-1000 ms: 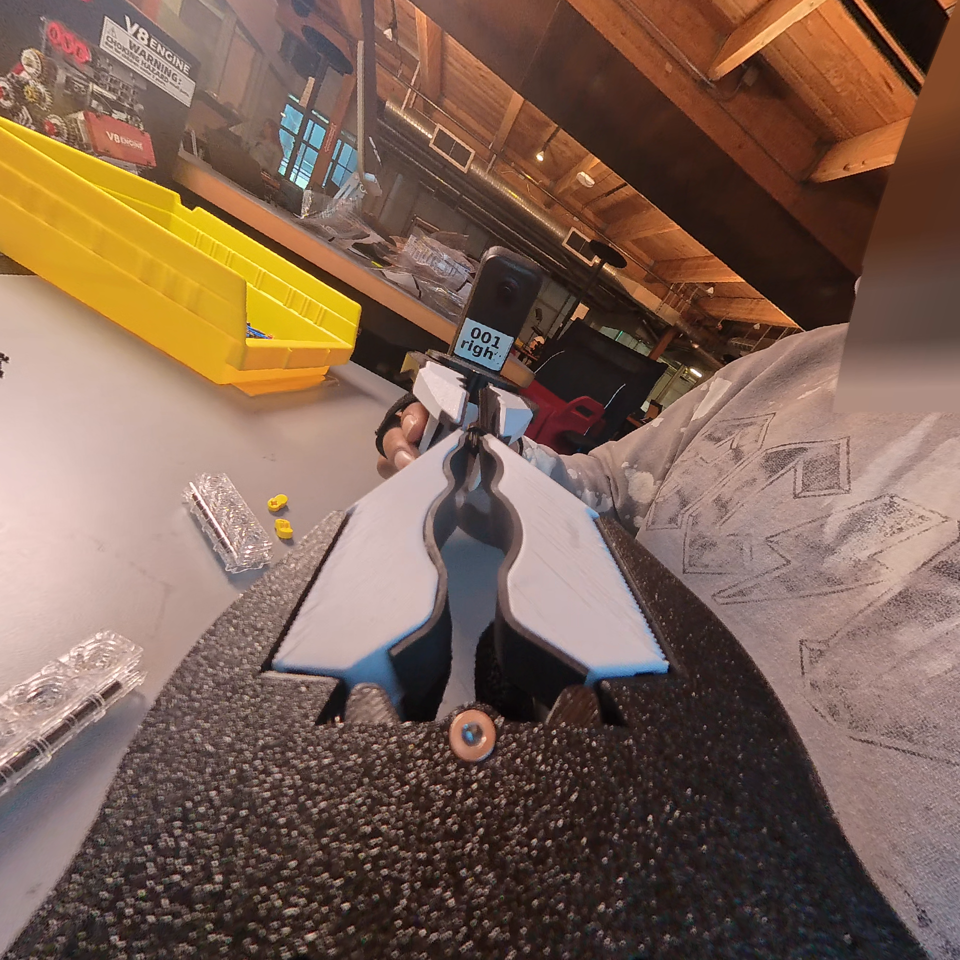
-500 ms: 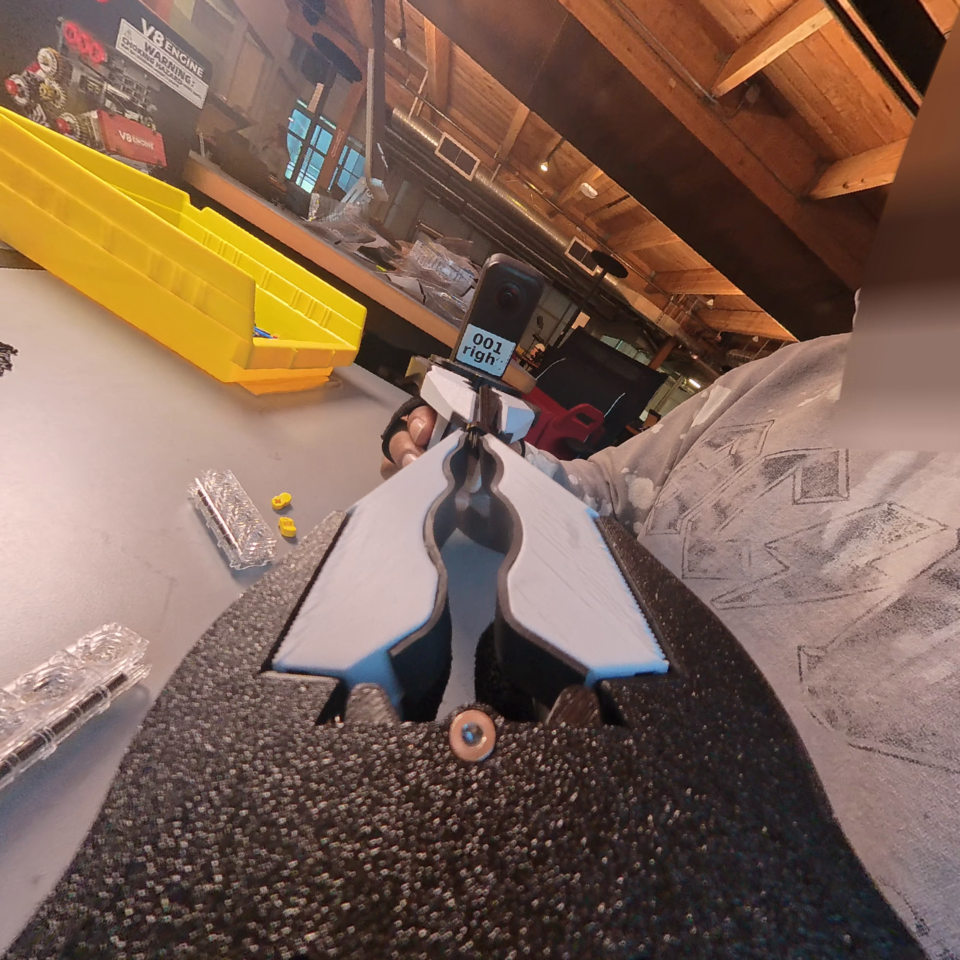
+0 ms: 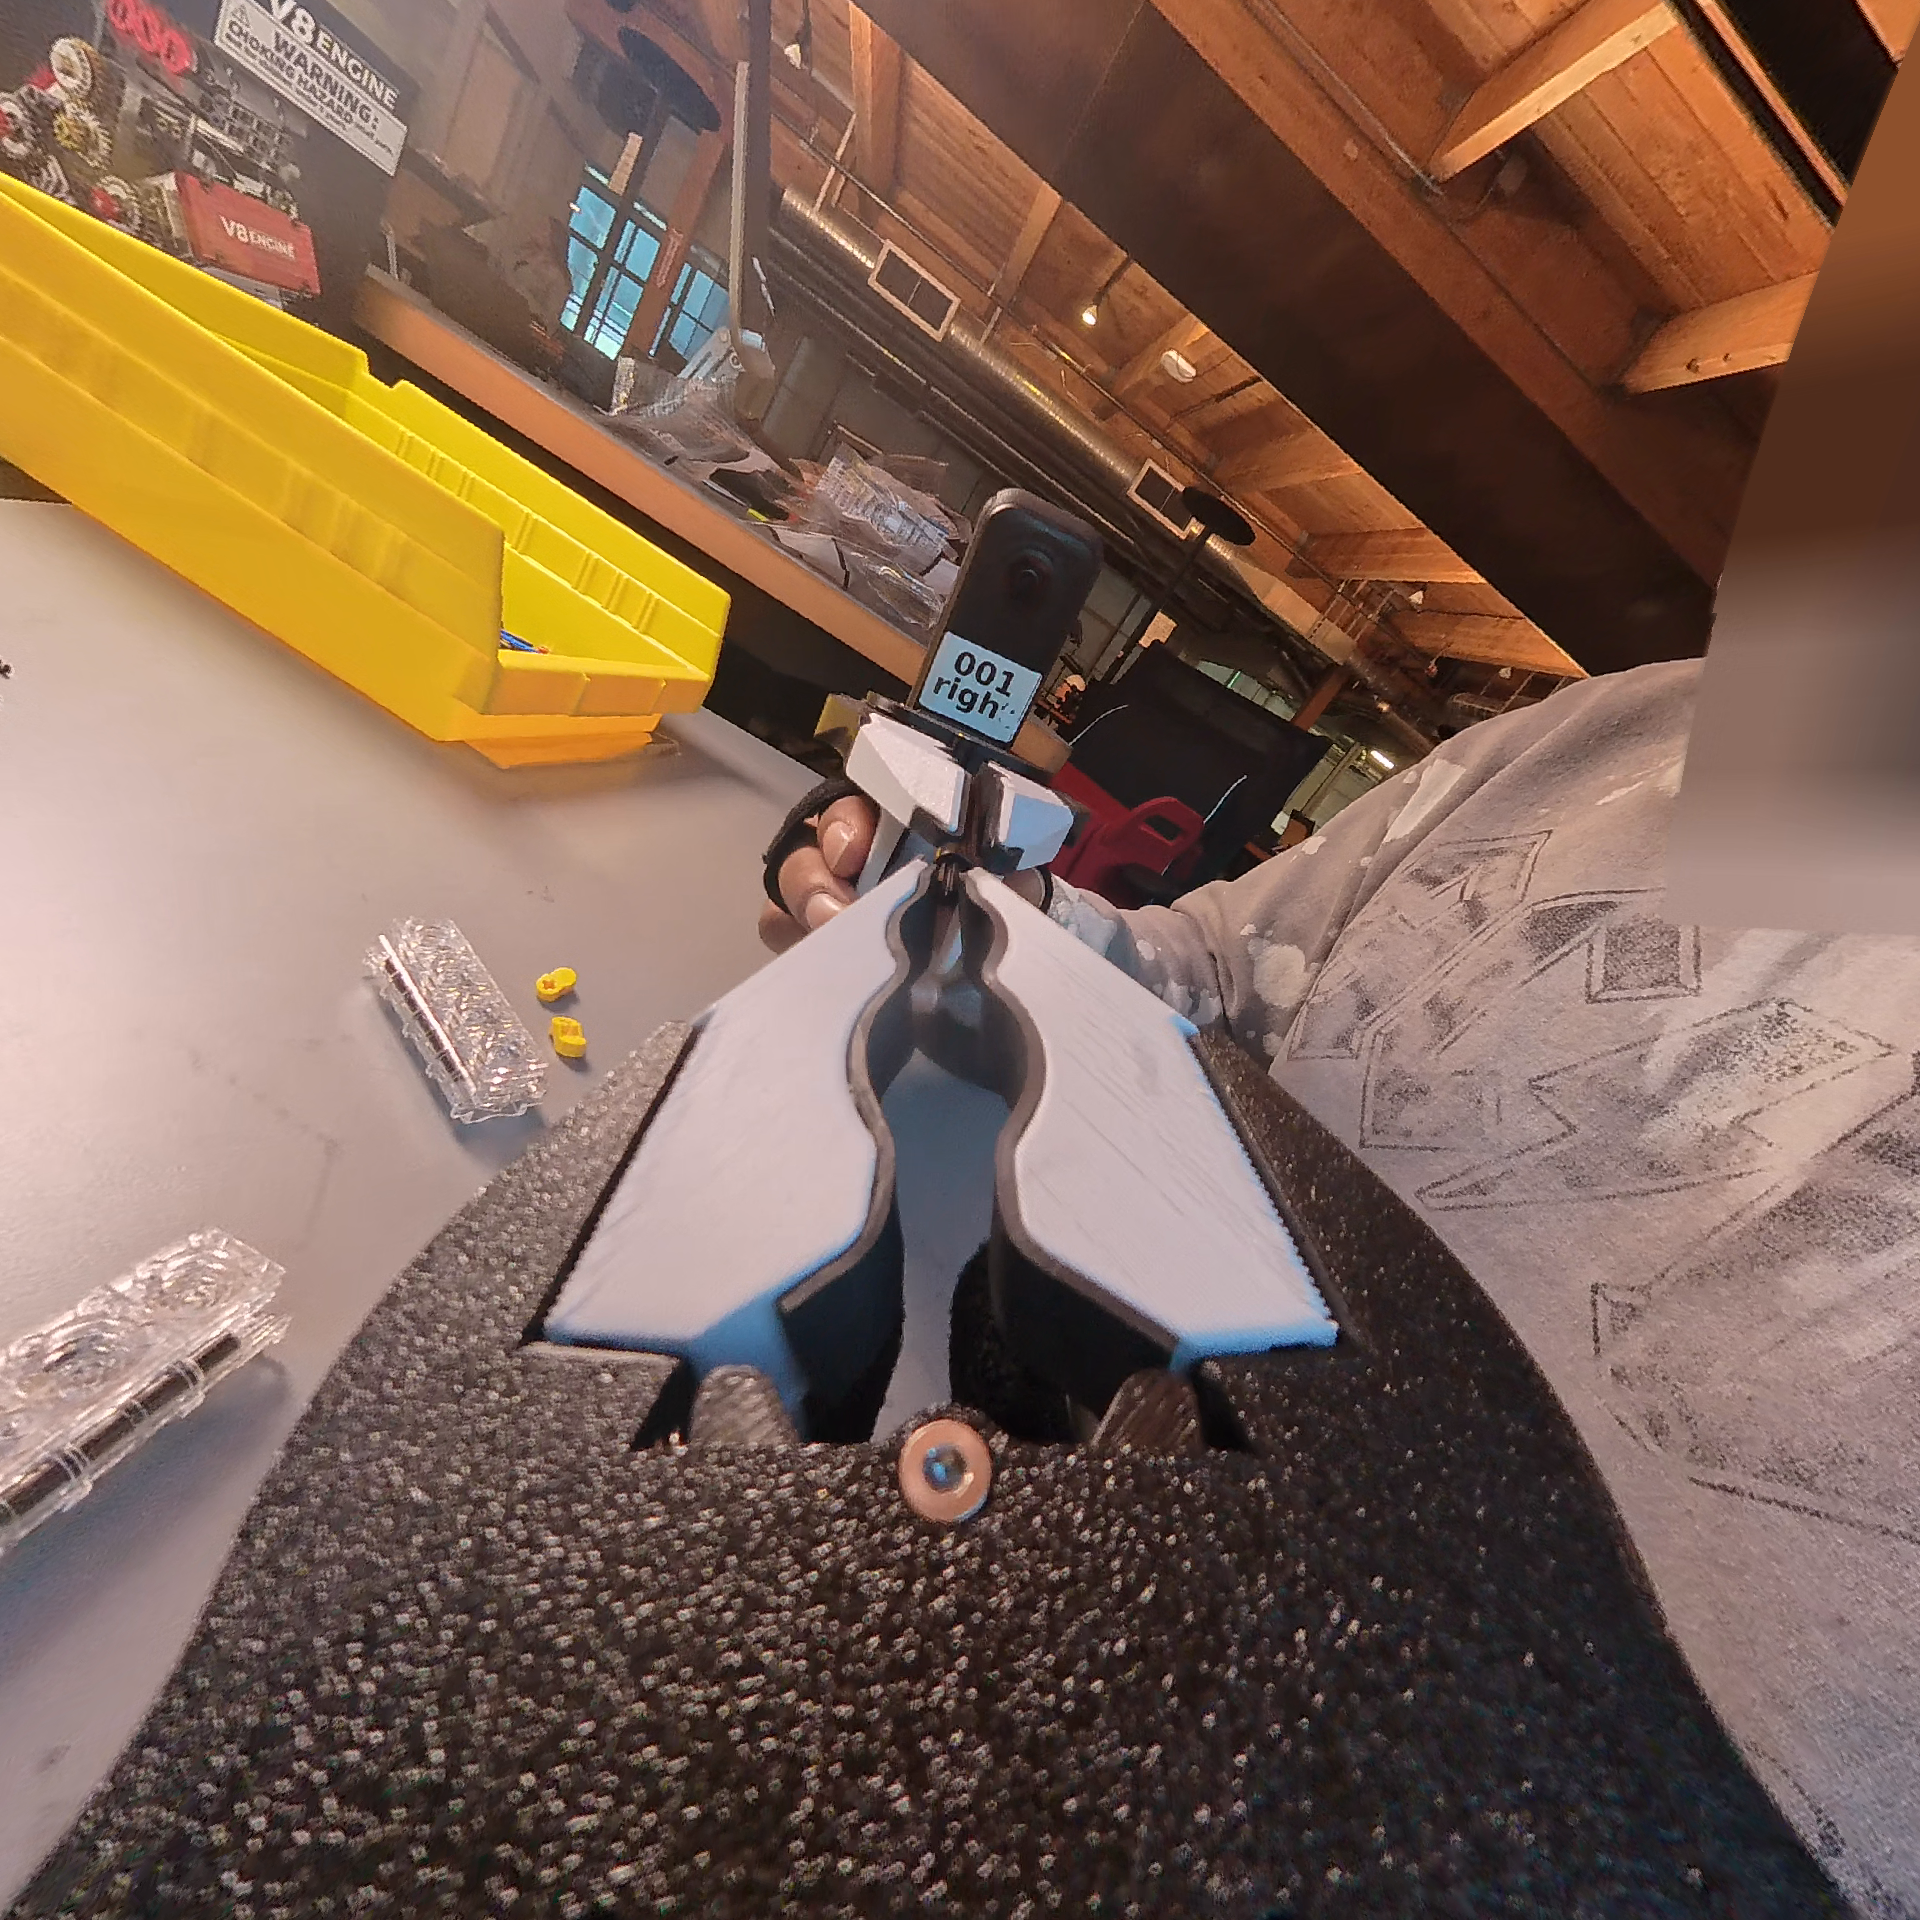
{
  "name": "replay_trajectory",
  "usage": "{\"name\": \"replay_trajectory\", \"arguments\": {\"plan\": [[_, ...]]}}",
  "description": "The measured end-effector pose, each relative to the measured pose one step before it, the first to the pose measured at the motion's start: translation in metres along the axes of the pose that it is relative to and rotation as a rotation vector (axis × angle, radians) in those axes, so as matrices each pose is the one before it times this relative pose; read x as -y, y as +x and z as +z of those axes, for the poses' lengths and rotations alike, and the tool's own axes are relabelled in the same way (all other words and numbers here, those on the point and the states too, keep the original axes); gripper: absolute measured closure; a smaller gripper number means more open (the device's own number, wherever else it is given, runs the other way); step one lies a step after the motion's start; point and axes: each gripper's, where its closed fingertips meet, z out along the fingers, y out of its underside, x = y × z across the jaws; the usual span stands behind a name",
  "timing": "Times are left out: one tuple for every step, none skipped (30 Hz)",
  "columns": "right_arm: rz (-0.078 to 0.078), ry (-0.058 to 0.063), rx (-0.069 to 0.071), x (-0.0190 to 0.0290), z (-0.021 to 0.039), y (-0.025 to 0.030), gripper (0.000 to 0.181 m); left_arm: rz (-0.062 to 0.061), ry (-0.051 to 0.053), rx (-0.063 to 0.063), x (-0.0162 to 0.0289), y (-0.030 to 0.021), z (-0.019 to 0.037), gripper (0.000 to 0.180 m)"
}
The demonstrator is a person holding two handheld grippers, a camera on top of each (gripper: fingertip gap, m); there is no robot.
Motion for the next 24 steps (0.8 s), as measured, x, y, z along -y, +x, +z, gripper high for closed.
{"name": "replay_trajectory", "arguments": {"plan": [[0.0024,0.0010,0.0012,-0.00004,0.00012,-0.00019,0.177,-0.0001,0.0008,-0.0003,0.00011,0.00005,0.00006,0.179],[0.0027,0.0002,-0.0004,-0.00013,0.00011,0.00023,0.177,-0.0006,0.0007,0.0008,0.00012,-0.00025,-0.00012,0.179],[0.0010,-0.0002,-0.0015,-0.00022,0.00023,0.00035,0.177,0.0001,-0.0015,0.0018,-0.00028,-0.00037,0.00001,0.179],[0.0000,-0.0010,-0.0001,-0.00025,0.00011,0.00009,0.177,0.0011,-0.0029,0.0031,-0.00034,-0.00049,0.00003,0.179],[0.0003,-0.0038,0.0012,-0.00055,0.00005,-0.00019,0.177,0.0025,-0.0040,0.0048,-0.00042,-0.00056,-0.00009,0.179],[-0.0002,-0.0059,-0.0027,-0.00094,-0.00004,0.00052,0.177,0.0059,-0.0075,0.0087,-0.00063,-0.00093,-0.00003,0.179],[-0.0026,-0.0107,-0.0090,-0.00163,0.00002,0.00159,0.177,0.0133,-0.0139,0.0186,-0.00090,-0.00209,-0.00041,0.178],[-0.0031,-0.0126,-0.0059,-0.00192,0.00014,0.00105,0.177,0.0255,-0.0223,0.0243,-0.00151,-0.00254,-0.00064,0.178],[-0.0015,-0.0102,-0.0033,-0.00151,-0.00018,0.00084,0.177,0.0358,-0.0324,0.0260,-0.00223,-0.00252,-0.00124,0.177],[-0.0004,-0.0071,-0.0059,-0.00091,-0.00085,0.00137,0.177,0.0434,-0.0346,0.0407,-0.00172,-0.00466,-0.00247,0.174],[0.0004,-0.0045,-0.0044,-0.00038,-0.00146,0.00139,0.177,0.0503,-0.0358,0.0553,-0.00161,-0.00706,-0.00394,0.171],[0.0034,0.0004,-0.0076,0.00046,-0.00182,0.00195,0.177,0.0536,-0.0424,0.0546,-0.00286,-0.00771,-0.00483,0.169],[0.0042,0.0016,-0.0114,0.00065,-0.00198,0.00258,0.177,0.0462,-0.0532,0.0430,-0.00500,-0.00718,-0.00494,0.167],[0.0033,-0.0002,-0.0104,0.00041,-0.00180,0.00261,0.177,0.0354,-0.0647,0.0323,-0.00760,-0.00641,-0.00443,0.166],[0.0020,0.0000,-0.0094,0.00021,-0.00151,0.00235,0.177,0.0278,-0.0628,0.0343,-0.00878,-0.00695,-0.00346,0.166],[0.0016,-0.0005,-0.0089,0.00000,-0.00118,0.00212,0.177,0.0216,-0.0639,0.0251,-0.01061,-0.00545,-0.00173,0.166],[0.0016,-0.0022,-0.0074,-0.00038,-0.00074,0.00174,0.177,0.0115,-0.0702,0.0003,-0.01264,-0.00147,0.00045,0.165],[0.0012,-0.0030,-0.0047,-0.00052,-0.00043,0.00116,0.177,0.0053,-0.0694,-0.0039,-0.01304,-0.00022,0.00260,0.165],[0.0013,-0.0031,-0.0048,-0.00078,-0.00009,0.00097,0.177,0.0072,-0.0664,0.0059,-0.01266,-0.00091,0.00415,0.165],[0.0020,-0.0039,-0.0048,-0.00089,0.00018,0.00087,0.177,0.0136,-0.0625,0.0077,-0.01131,-0.00016,0.00497,0.165],[0.0026,-0.0049,-0.0050,-0.00103,0.00020,0.00089,0.177,0.0197,-0.0527,0.0049,-0.00887,0.00096,0.00525,0.165],[0.0009,-0.0045,-0.0052,-0.00101,0.00017,0.00081,0.177,0.0217,-0.0370,0.0175,-0.00557,-0.00056,0.00475,0.164],[0.0003,-0.0039,-0.0043,-0.00083,0.00012,0.00070,0.178,0.0203,-0.0227,0.0188,-0.00298,-0.00069,0.00367,0.164],[0.0012,-0.0032,-0.0036,-0.00051,-0.00004,0.00056,0.177,0.0148,-0.0153,0.0008,-0.00186,0.00159,0.00245,0.164]]}}
